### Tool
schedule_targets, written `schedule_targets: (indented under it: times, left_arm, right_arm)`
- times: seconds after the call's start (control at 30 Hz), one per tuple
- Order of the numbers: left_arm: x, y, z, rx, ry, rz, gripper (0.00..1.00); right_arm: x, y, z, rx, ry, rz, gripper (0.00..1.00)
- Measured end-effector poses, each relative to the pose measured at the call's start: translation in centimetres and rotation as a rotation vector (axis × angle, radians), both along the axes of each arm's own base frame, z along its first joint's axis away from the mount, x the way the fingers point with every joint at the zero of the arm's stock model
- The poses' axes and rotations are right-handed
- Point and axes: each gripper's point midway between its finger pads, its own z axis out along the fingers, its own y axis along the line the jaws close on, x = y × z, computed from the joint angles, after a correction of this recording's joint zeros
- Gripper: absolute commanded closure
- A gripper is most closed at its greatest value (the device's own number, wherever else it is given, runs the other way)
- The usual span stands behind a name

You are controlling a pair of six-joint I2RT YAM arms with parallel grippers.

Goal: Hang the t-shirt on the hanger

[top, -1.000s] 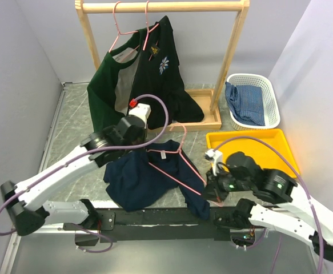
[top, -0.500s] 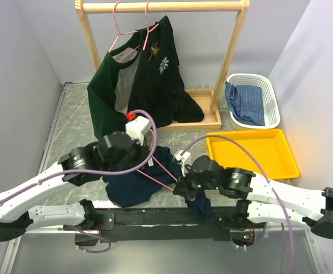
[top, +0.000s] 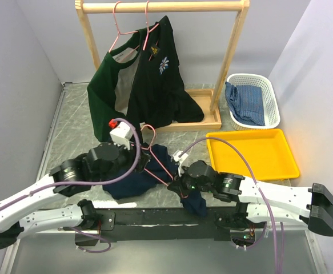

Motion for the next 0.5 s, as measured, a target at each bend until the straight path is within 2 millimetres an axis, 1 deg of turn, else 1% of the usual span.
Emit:
schedule_targets:
  times: [0.1,0.23,0.33,0.4,0.5]
  left_arm:
    - [1.3,-0.9,-0.1,0.010,-0.028,0.033,0.31]
    - [3.2,-1.8,-1.2,0.069,-0.056,0.088,0.31]
    - [4.2,-2.3,-1.6,0.097,-0.082,0.109,0.35]
    - [5.0,-2.5,-1.8,0.114,-0.099,0.129,0.39]
    - [6.2,-2.8,-2.5,0.141,-0.105,0.148,0.43]
  right_arm:
    - [0.0,0.2,0.0,0.006,-0.002,0.003,1.00]
    - [-0.1,0.4,0.1,0.010,-0.004,0.010,1.00]
    - [-0.2,0.5,0.0,0.006,-0.005,0.016,1.00]
    - [-0.3,0.6,-0.2,0.002,-0.005,0.020,1.00]
    - [-0.4,0.7,-0.3,-0.001,-0.007,0.025,1.00]
